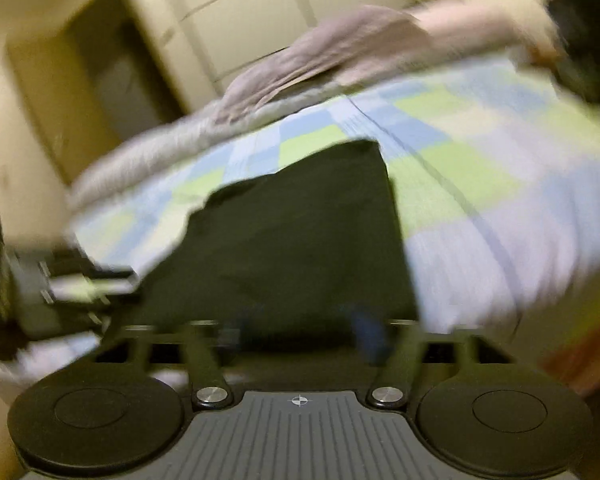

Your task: Fold clothes

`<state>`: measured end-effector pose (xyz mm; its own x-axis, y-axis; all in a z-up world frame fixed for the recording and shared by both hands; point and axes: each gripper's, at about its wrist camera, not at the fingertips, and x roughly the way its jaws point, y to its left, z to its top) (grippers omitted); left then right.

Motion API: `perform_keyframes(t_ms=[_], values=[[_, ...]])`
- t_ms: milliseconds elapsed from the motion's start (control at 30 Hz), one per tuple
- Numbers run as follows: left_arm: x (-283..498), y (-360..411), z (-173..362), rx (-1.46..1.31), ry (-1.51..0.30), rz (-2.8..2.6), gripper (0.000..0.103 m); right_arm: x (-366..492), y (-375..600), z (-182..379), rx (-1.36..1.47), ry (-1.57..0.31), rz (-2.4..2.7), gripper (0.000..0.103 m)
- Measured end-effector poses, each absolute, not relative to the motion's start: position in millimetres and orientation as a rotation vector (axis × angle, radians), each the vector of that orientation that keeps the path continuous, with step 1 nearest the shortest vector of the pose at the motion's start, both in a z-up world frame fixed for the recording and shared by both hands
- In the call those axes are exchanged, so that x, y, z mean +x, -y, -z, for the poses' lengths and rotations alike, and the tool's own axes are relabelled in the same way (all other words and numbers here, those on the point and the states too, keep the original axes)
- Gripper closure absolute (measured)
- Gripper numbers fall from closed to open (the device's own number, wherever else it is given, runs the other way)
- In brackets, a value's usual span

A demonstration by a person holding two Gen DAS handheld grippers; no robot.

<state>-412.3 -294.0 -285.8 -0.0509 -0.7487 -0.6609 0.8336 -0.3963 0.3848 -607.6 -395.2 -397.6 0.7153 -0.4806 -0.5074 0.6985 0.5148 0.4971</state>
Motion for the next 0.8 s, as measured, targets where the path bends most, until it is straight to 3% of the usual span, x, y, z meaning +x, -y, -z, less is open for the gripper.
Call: perform_keyframes(t_ms=[267,567,800], values=[[-430.1,298.8,287.9,0.989,-0.126,1.79,0.074,-626.7,396.3,440.9,1.271,0.052,0.644,0.018],[-442.1,320.2,296.2,0.967,-0.157,1.875,0.074,-637.4,411.2,449.0,1.361,0.282,0.794,0.018],[-439.8,328.8,298.5,0.924,-0.206,1.902,0.073,-635.1,421.3,451.2,1.394,0.306,0.786,0.018]])
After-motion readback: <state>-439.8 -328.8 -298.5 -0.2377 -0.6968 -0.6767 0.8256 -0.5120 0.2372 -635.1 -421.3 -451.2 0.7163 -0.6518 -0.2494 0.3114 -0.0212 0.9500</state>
